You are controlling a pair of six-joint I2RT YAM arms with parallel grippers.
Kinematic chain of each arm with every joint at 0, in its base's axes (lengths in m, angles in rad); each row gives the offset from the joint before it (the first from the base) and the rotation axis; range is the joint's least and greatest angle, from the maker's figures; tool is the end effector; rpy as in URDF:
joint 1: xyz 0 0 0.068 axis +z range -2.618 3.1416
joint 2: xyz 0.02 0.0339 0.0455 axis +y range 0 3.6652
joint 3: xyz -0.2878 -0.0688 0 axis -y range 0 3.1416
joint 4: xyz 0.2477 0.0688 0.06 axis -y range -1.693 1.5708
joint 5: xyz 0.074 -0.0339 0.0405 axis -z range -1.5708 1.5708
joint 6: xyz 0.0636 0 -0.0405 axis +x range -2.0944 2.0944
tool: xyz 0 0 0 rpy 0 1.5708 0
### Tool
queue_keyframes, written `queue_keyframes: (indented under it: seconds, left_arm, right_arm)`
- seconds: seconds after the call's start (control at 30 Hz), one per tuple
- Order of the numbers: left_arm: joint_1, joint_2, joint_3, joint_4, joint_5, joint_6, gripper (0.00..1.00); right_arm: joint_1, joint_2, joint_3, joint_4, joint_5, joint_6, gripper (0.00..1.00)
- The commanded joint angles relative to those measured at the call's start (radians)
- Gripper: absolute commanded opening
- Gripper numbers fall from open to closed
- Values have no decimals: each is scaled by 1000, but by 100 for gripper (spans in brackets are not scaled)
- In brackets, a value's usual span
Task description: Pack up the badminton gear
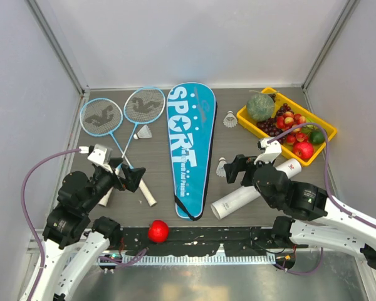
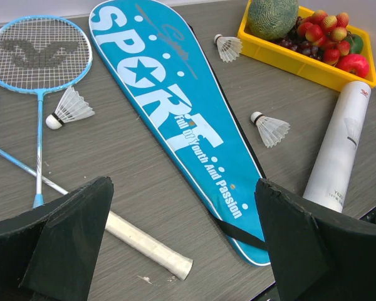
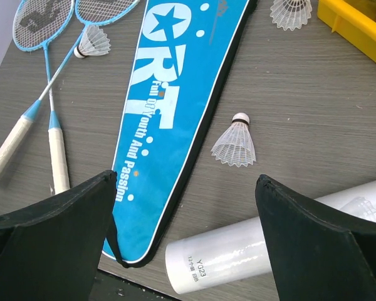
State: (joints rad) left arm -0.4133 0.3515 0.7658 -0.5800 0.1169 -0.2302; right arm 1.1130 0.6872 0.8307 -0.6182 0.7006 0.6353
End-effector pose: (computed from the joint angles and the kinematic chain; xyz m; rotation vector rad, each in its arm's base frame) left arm 0.0773 -0.0420 0.3446 0.2488 1.7524 -0.5714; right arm 0.1001 0.1103 0.3348 -0.0379 1.9533 0.4457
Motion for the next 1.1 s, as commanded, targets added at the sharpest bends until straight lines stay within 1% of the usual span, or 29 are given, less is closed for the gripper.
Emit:
queue_keyframes:
  seconds: [0.0,0.17,0.23,0.3,0.4,0.43,0.47,0.5,0.53,0.57,0.6,0.63,0.67,0.7,0.73,0.77,0.8,0.83,0.9,1.0,1.07]
  left_arm:
    - [-2,-5,-3,40,15,9,100]
    - [-2,-8,-3,40,13,8,100]
    - [-2,-8,-3,42,12,8,100]
    - [-2,-8,-2,42,10,8,99]
    - [-2,-8,-2,37,12,8,99]
    - [-2,-8,-3,40,12,8,100]
    - [-4,-9,-2,39,12,8,99]
    - [-2,-11,-3,39,13,6,100]
    - [-2,-13,-2,40,15,6,99]
    - [-4,-14,-3,42,17,6,99]
    - [-2,-14,-3,40,17,5,100]
    - [-2,-13,-3,42,17,5,99]
    - [-4,-14,-5,42,18,5,100]
    - [-2,-13,-5,42,17,5,100]
    - [-2,-13,-5,42,17,6,100]
    - [-4,-13,-3,40,18,5,100]
    - [-2,-13,-2,42,21,3,99]
    - [-2,-14,-5,40,21,3,100]
    - [-2,-17,-6,39,18,3,100]
    - [-2,-22,-8,42,18,3,99]
    - [-2,-22,-5,42,18,5,100]
  right_arm:
    - [5,-11,11,14,43,40,95]
    - [5,-18,15,-6,40,89,96]
    - [5,-17,19,-44,60,133,95]
    - [5,-12,24,-105,101,223,95]
    - [4,9,24,-239,180,491,97]
    - [4,17,27,-297,188,562,98]
    - [4,31,28,-340,206,599,98]
    - [-2,44,30,-409,217,691,99]
    - [-11,52,28,-445,227,728,99]
    - [-43,72,25,-501,223,792,100]
    - [-65,80,24,-521,203,814,100]
    - [-124,98,13,-552,189,843,100]
    - [-155,107,5,-552,144,845,100]
    - [-232,124,-16,-549,114,842,100]
    - [-267,133,-25,-526,55,834,100]
    - [-344,150,-53,-502,24,790,100]
    - [-381,158,-71,-432,-39,759,100]
    - [-427,170,-108,-399,-100,703,100]
    - [-496,192,-152,-307,-174,657,100]
    - [-539,213,-194,-197,-227,618,100]
    - [-556,232,-214,-170,-236,621,99]
